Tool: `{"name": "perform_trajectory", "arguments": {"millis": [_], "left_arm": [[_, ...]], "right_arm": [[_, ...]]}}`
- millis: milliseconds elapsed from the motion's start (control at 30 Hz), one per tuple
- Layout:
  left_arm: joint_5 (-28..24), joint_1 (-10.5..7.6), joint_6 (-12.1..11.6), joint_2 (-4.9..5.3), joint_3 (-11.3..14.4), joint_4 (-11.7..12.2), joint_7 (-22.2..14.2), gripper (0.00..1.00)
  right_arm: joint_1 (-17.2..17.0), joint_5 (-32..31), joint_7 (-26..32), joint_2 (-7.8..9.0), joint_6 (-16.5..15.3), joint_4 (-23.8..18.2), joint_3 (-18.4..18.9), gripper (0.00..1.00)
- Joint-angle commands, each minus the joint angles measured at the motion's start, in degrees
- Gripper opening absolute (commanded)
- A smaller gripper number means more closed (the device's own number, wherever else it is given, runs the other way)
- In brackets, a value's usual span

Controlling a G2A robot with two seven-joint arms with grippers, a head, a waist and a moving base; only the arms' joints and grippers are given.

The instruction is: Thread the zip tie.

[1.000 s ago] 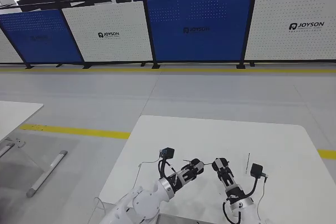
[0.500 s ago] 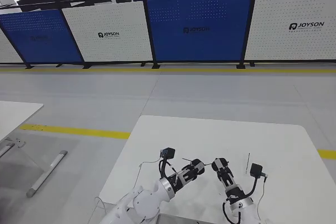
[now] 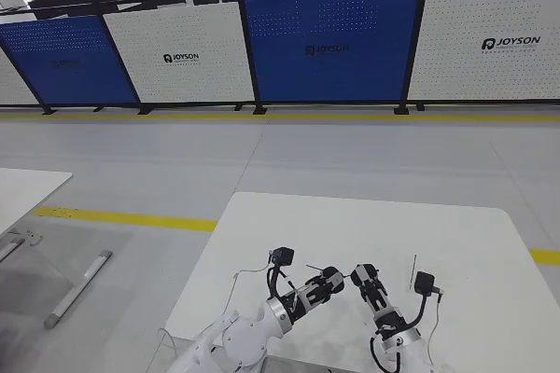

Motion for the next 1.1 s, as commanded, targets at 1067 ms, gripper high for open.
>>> {"name": "perform_trajectory", "arguments": {"millis": [1067], "left_arm": [[0.3,-0.11,1.6,0.09,0.0,0.0,0.6,0.0]], "right_arm": [[-0.1,-1.3,0.0,0.09,0.3,0.1,0.0,0.0]]}}
